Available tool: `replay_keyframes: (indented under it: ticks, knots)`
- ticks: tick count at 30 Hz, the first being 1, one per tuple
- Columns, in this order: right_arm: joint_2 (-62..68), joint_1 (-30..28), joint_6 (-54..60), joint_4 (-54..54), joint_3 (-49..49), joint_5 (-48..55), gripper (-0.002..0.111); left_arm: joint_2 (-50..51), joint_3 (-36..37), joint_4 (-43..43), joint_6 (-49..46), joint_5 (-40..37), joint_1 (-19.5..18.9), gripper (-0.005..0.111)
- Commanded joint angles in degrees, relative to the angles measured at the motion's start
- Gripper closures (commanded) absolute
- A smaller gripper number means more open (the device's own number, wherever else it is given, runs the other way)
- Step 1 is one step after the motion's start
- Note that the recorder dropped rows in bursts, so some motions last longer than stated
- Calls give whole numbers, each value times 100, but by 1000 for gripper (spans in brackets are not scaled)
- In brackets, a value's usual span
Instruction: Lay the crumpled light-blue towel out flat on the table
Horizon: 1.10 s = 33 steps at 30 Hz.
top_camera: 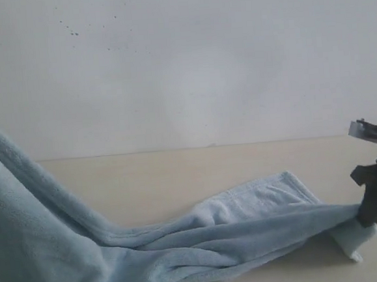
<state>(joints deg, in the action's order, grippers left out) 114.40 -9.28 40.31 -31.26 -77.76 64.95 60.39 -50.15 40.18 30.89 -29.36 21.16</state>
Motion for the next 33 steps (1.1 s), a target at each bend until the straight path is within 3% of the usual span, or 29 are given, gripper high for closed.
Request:
replay_keyframes:
  ticks: [1, 9, 16, 23, 27, 33]
  knots:
    - [-363, -38, -312, 640, 659, -740, 92, 9, 21, -32, 77, 45, 0, 103]
    - [-983, -38, -579, 468, 946, -1088, 43, 9, 21, -59, 79, 45, 0, 103]
    - [-1304, -14, -446, -271, 946, -1689, 42, 9, 21, -59, 79, 45, 0, 103]
    - [-1048, 610, -434, -267, 755, -3232, 42, 9, 21, -74, 79, 137, 0, 103]
    - [-436, 1043, -511, -267, 100, -3301, 42, 9, 21, -74, 124, 248, 0, 103]
    - [609, 1056, -865, -281, -1083, -2881, 46, 9, 21, -74, 124, 248, 0, 103]
